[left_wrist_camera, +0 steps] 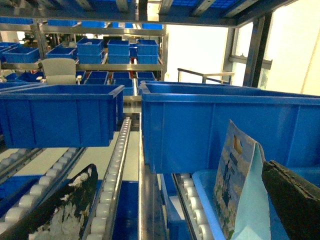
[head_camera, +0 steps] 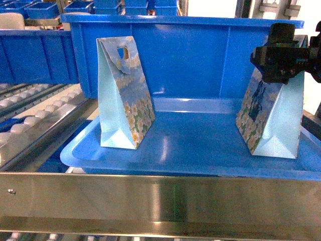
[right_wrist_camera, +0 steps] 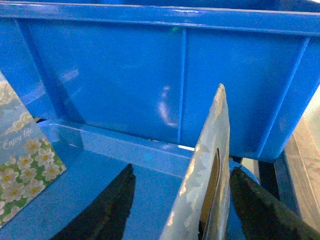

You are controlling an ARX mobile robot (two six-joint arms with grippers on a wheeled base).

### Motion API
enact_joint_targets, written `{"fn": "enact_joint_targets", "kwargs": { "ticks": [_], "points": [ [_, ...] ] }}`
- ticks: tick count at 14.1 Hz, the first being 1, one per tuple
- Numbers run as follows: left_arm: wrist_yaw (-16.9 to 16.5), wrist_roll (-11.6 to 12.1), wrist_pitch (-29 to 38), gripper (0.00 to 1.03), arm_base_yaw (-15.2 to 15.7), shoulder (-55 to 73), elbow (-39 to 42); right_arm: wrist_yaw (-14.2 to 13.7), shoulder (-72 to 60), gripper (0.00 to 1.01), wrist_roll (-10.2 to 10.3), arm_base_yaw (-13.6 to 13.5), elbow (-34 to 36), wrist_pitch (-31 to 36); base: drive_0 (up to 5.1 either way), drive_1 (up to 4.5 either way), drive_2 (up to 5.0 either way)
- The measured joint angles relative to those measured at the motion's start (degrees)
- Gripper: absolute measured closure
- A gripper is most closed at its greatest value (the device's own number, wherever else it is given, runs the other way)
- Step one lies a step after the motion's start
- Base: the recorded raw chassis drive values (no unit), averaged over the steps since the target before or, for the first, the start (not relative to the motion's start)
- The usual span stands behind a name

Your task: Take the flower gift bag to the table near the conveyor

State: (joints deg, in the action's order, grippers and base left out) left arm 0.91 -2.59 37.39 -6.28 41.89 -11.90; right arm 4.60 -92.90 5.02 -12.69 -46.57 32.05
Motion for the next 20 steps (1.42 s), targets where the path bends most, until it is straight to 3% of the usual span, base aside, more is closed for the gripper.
{"fn": "enact_joint_targets", "kwargs": {
  "ticks": [4, 7, 10, 13, 20],
  "points": [
    [0.0, 0.0, 0.0, 0.05, 0.0, 0.0, 0.0, 0.2, 0.4, 0.81, 0.1, -0.1, 0.1, 0.8, 0.0, 0.0, 0.0],
    [0.0, 0.0, 0.0, 0.05, 0.0, 0.0, 0.0, 0.2, 1.4, 0.99, 0.1, -0.5, 1.1, 1.9, 0.0, 0.0, 0.0],
    [0.0, 0.0, 0.0, 0.05, 0.0, 0.0, 0.0, -1.4, 8.1, 0.99, -0.7, -1.4, 5.2, 5.2, 0.0, 0.0, 0.0],
    [0.0, 0.0, 0.0, 0.05, 0.0, 0.0, 0.0, -2.3, 17.2, 0.99, -4.9, -0.3, 10.2, 9.2, 0.0, 0.0, 0.0],
    [0.0, 0.0, 0.0, 0.05, 0.0, 0.0, 0.0, -7.2, 43.8, 0.99, -7.3, 8.6, 26.1, 6.8, 0.0, 0.0, 0.0]
  ]
}}
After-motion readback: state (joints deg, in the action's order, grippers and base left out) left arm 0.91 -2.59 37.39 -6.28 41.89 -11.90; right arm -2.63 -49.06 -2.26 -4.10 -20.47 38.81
